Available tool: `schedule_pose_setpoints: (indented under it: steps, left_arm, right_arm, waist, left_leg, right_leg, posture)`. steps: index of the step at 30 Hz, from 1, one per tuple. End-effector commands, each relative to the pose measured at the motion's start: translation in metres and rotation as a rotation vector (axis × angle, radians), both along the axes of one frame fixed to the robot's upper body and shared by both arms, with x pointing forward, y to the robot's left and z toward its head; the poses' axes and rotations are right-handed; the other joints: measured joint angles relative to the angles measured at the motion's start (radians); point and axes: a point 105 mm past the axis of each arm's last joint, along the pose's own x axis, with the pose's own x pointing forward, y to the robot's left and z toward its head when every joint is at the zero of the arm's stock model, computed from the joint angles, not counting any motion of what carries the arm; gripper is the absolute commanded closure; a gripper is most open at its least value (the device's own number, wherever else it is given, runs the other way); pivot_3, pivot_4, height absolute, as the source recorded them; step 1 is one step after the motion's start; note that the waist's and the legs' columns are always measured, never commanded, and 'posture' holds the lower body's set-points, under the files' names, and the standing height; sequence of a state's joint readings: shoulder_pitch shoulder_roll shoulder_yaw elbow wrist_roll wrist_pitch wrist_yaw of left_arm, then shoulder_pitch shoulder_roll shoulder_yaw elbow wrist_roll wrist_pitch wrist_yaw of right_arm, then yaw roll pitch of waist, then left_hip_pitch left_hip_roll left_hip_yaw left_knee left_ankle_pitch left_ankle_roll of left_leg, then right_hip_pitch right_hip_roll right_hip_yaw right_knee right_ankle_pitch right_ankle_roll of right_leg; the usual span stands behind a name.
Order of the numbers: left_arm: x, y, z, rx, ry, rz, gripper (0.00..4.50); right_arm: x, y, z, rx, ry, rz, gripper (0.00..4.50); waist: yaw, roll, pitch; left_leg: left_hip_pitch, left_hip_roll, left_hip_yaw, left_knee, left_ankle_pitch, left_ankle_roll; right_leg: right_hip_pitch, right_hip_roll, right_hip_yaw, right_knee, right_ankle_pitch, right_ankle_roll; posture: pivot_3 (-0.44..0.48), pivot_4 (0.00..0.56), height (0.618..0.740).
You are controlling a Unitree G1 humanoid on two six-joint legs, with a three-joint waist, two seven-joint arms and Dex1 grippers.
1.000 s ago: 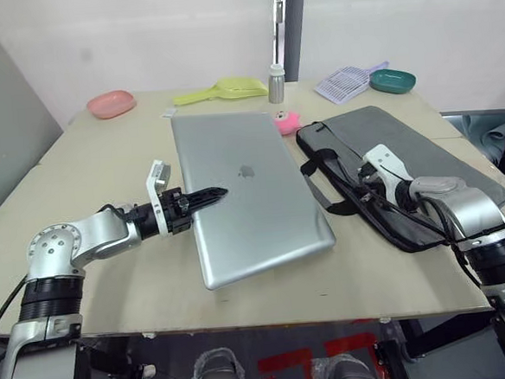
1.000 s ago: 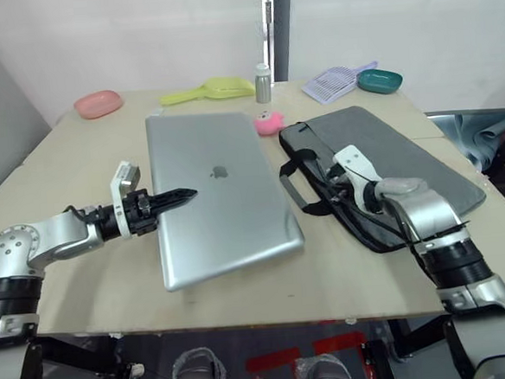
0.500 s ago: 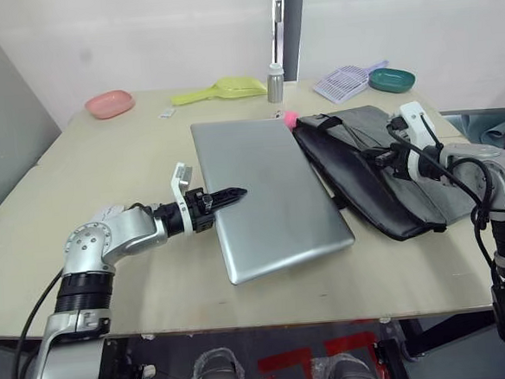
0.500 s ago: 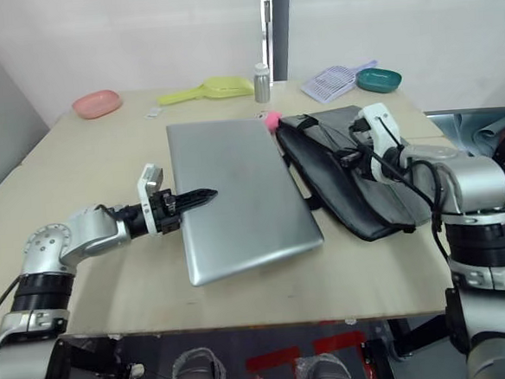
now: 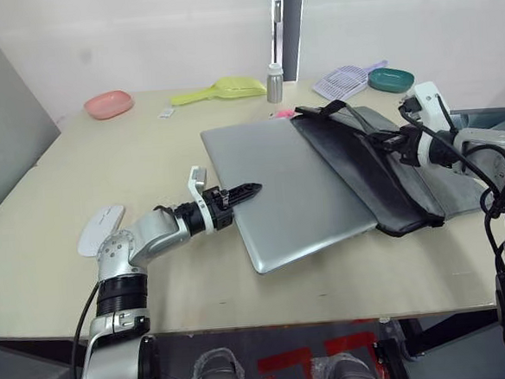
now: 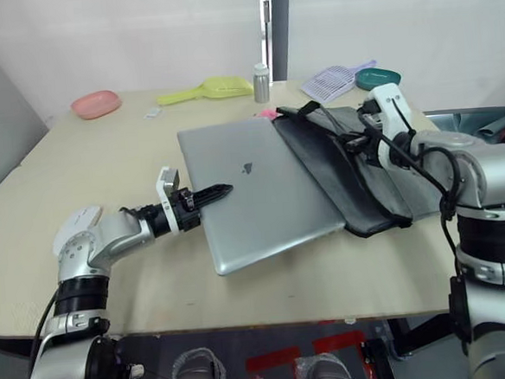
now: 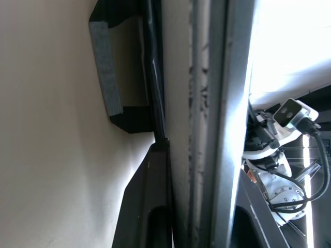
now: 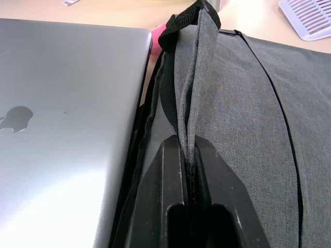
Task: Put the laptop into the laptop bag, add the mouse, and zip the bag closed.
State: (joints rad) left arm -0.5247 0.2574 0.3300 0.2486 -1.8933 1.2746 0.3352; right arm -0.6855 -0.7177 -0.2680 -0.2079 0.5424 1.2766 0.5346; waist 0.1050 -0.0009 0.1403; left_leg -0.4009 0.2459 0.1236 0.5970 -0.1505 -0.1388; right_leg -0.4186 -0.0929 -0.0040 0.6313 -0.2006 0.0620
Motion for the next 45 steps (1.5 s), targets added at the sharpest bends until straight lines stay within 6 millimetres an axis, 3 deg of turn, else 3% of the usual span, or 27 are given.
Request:
schedule_pose_setpoints:
  steps: [1, 13, 25, 38, 45]
  left_arm:
    - [-0.001, 0.0, 0.034, -0.129, -0.101, -0.01, 4.2]
    - [-0.005, -0.029, 0.02, -0.15, -0.01, -0.039, 4.2]
    - [0.008, -0.044, 0.022, -0.118, 0.042, -0.026, 4.2]
    - [0.019, -0.065, 0.011, -0.004, 0.019, 0.005, 4.2]
    - [0.019, -0.08, 0.007, -0.025, 0.045, 0.001, 4.2]
  right_arm:
    - [-0.003, 0.006, 0.012, -0.022, -0.066, 0.017, 4.45]
    - [-0.007, 0.032, 0.014, 0.005, -0.081, 0.079, 4.45]
    - [-0.027, 0.077, 0.004, 0.108, -0.048, 0.191, 4.45]
    - [-0.035, 0.094, -0.001, 0.15, -0.031, 0.219, 4.45]
    - [-0.035, 0.104, 0.005, 0.172, -0.044, 0.249, 4.45]
  waist:
    - [0.0, 0.0, 0.0]
    - [-0.001, 0.0, 0.0]
    - [0.0, 0.0, 0.0]
    - [0.001, 0.0, 0.0]
    - [0.001, 0.0, 0.0]
  left_leg:
    - [0.0, 0.0, 0.0, 0.0, 0.0, 0.0]
    - [0.0, 0.0, 0.0, 0.0, 0.0, 0.001]
    - [0.0, 0.0, 0.0, 0.0, 0.0, 0.001]
    - [0.0, 0.0, 0.0, 0.0, 0.0, 0.0]
    - [0.0, 0.0, 0.0, 0.0, 0.0, 0.0]
  right_leg:
    - [0.0, 0.0, 0.0, 0.0, 0.0, 0.0]
    - [0.0, 0.0, 0.0, 0.0, 0.0, 0.001]
    - [0.0, 0.0, 0.001, 0.0, 0.003, 0.005]
    - [0.0, 0.0, 0.001, -0.001, 0.007, 0.012]
    - [0.0, 0.0, 0.001, -0.001, 0.007, 0.013]
  posture:
    - [0.0, 0.15, 0.74]
    - [0.0, 0.15, 0.74]
    - [0.0, 0.15, 0.74]
    - [0.0, 0.15, 0.74]
    - [0.0, 0.15, 0.74]
